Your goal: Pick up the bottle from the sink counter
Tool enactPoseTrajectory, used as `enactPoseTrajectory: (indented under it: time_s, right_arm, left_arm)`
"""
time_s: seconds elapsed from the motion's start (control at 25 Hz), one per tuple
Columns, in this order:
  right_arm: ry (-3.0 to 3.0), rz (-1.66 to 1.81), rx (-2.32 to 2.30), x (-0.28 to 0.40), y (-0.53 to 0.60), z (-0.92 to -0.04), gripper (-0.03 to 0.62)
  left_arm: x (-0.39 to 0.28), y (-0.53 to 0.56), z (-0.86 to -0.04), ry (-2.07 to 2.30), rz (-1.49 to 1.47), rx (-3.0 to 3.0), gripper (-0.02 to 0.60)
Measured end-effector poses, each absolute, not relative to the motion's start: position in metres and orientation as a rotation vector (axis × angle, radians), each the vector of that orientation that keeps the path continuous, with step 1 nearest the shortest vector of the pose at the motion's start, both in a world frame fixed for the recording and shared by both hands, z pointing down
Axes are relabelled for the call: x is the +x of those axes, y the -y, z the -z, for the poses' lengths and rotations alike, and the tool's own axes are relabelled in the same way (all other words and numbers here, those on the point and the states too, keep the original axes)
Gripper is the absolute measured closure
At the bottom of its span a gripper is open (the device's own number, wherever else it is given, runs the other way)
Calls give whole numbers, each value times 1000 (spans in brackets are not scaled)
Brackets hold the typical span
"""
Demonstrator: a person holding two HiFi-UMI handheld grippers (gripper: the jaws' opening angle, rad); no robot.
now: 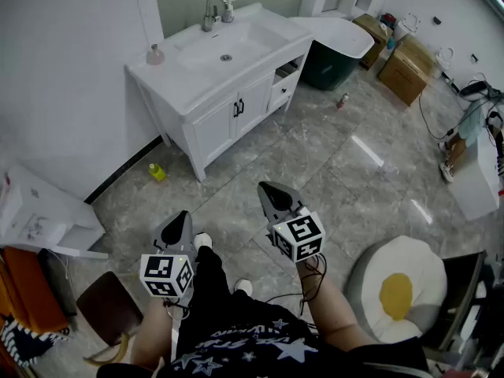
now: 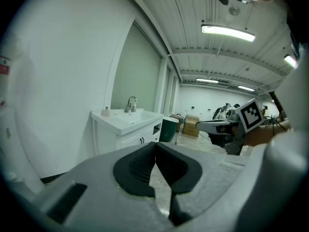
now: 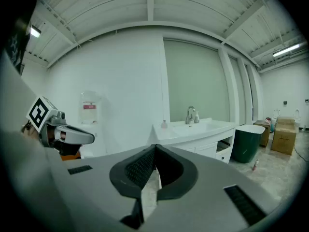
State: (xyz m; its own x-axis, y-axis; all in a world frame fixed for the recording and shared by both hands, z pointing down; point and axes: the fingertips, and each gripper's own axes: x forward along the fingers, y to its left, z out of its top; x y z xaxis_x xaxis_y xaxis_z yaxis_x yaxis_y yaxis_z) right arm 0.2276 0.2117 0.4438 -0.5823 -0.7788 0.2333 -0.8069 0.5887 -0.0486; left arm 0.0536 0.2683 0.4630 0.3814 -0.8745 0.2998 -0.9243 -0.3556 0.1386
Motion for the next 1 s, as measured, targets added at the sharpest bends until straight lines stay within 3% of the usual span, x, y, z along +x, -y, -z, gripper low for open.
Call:
enactPoseTrajectory:
  time_s: [0.52,0.88,1.0]
  right_arm:
    - [2619,-231,1355,235,-221,-447,592]
    - [2649,-228,1345,202,-178,-435,591]
    - [2656,-250,1319,184,-149,-435,484]
  left_arm:
    - [56,-278,-461,1579,-226,2375,561]
    - [23,-241,-446,1599,-130,2411,561]
    - [2,-211,-449,1617,-138,2392,561]
